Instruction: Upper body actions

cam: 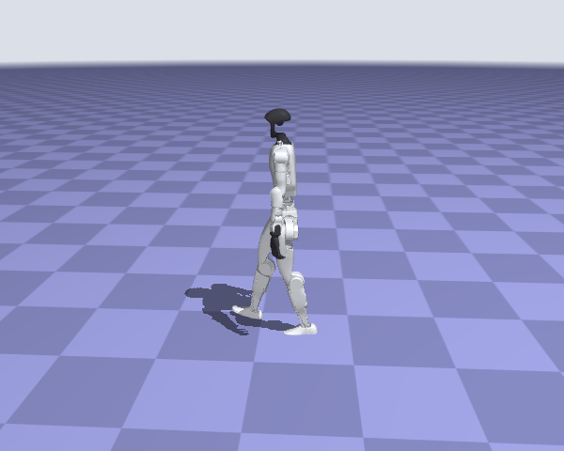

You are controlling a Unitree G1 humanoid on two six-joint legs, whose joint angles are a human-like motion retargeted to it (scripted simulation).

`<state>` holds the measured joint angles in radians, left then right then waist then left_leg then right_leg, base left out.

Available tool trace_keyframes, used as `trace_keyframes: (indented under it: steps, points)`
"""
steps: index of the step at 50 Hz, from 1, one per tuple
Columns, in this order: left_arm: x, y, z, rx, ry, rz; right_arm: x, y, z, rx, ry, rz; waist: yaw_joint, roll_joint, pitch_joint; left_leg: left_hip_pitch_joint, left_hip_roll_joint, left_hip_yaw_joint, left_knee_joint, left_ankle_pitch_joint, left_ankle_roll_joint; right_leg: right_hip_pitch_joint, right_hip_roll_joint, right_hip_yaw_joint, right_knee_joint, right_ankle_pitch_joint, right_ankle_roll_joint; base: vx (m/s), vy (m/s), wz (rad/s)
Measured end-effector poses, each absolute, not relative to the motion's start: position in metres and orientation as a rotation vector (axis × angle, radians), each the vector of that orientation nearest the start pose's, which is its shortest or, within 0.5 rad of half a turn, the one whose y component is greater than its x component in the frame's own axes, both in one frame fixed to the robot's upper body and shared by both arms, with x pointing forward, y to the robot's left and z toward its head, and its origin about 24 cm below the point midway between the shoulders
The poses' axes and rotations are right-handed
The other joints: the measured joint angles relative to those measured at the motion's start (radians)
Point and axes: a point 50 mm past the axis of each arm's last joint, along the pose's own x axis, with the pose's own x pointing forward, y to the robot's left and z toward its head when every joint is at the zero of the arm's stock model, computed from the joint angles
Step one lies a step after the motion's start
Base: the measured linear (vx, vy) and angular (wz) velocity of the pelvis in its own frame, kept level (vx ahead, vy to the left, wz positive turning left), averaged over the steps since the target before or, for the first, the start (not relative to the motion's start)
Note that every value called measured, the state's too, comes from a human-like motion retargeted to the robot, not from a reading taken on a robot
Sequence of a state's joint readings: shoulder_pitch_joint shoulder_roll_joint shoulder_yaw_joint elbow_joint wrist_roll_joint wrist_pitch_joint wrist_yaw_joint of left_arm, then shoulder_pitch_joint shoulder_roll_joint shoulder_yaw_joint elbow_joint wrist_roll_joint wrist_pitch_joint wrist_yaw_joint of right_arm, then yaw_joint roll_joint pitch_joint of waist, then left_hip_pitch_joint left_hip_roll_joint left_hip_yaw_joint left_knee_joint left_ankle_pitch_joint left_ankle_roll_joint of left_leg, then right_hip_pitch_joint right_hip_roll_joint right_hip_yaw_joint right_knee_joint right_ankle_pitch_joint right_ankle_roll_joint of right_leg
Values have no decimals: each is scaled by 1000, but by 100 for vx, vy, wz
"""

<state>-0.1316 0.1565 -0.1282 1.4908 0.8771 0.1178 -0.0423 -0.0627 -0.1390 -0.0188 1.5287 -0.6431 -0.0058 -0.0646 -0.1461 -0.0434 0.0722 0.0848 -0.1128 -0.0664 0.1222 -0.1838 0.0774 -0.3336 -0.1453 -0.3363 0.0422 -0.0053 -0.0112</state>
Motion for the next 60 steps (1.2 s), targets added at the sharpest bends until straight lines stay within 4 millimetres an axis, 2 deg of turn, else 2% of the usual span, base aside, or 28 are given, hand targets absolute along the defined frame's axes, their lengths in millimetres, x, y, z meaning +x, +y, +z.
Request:
trace_keyframes:
  steps: [3, 7, 10, 15, 20, 23, 26, 28, 30, 37, 43, 47, 52, 55, 58, 60]
  points:
    - [54, 223, -172, 958, 1492, -574, 46, -208, -176, -697, 1412, 347, 20, -2, -8, -3, -5, 58, -40, 9, 15, 5, 3, -26, 36, 10, -2, -29, 13, -103]
    - [23, 234, -171, 942, 1635, -601, 36, -208, -176, -651, 1449, 288, 92, -19, -28, -28, -14, 174, -78, 20, 28, -6, 40, 137, 150, -12, 0, -31, 6, -111]
    - [-4, 241, -167, 959, 1763, -663, 19, -205, -177, -515, 1510, 217, -24, 22, -18, -46, 17, 58, -60, 41, 28, 43, 43, 67, 199, -19, -11, -18, 0, 133]
    - [-40, 243, -164, 939, 1880, -713, -1, -213, -174, -461, 1610, 164, 13, 33, -26, -75, 33, 94, -59, 56, 27, 132, 88, 72, 264, -78, -52, -16, 0, -26]
    - [-65, 236, -162, 890, 1916, -737, -9, -218, -173, -532, 1649, 193, 45, 43, -45, -98, 47, 120, -64, 66, 22, 218, 110, 43, 298, -128, -89, -16, -4, -40]
    - [-72, 235, -161, 868, 1938, -744, -5, -215, -174, -562, 1626, 225, 59, 42, -53, -113, 49, 130, -61, 72, 21, 264, 120, 36, 300, -137, -96, -15, -8, -35]
    - [-74, 235, -161, 844, 1953, -736, 6, -211, -175, -589, 1580, 254, 65, 33, -58, -127, 43, 141, -58, 80, 21, 300, 121, 28, 281, -89, -77, -16, -10, -29]
    - [-72, 234, -161, 830, 1952, -724, 16, -208, -176, -613, 1539, 276, 66, 19, -66, -140, 29, 151, -56, 86, 21, 323, 108, 8, 241, -69, -9, -18, -12, -29]
    - [-68, 234, -162, 826, 1939, -706, 26, -203, -177, -637, 1491, 300, 61, 4, -71, -150, 15, 155, -54, 93, 21, 330, 97, 7, 187, -53, 17, -23, -19, -22]
    - [-39, 241, -166, 897, 1847, -576, 59, -188, -177, -717, 1335, 401, 71, -19, -83, -200, 21, 169, -36, 127, 11, 321, 112, 50, 94, -96, -21, -23, -22, -31]
    - [-8, 246, -167, 955, 1747, -493, 70, -186, -176, -754, 1291, 441, 38, -26, -89, -264, 24, 156, -18, 172, 1, 308, 121, 34, 23, -105, -51, -25, -22, 19]
    - [11, 240, -170, 961, 1659, -471, 62, -194, -176, -742, 1359, 421, 28, -15, -76, -290, 41, 183, -16, 204, -29, 292, 128, 17, -3, -90, -67, -29, -18, 22]
    - [24, 235, -171, 1006, 1562, -443, 36, -206, -176, -674, 1551, 414, 20, -10, -71, -334, 45, 168, 15, 214, -62, 276, 128, -4, -24, -80, -95, -23, -14, 23]
    - [22, 234, -171, 1050, 1559, -463, 13, -214, -174, -611, 1705, 425, 21, -16, -71, -358, 41, 158, 40, 187, -66, 265, 121, -12, -25, -75, -109, -20, -12, 14]
    - [14, 234, -171, 1058, 1590, -493, -3, -219, -171, -578, 1786, 418, 22, -18, -68, -349, 37, 146, 60, 171, -68, 256, 118, -13, -20, -70, -118, -15, -8, 21]
    - [7, 235, -170, 1060, 1615, -499, -11, -221, -170, -566, 1819, 411, -58, 12, -70, -295, 14, 44, 46, 153, -51, 260, 133, -98, -22, -78, -121, -11, -5, 176]
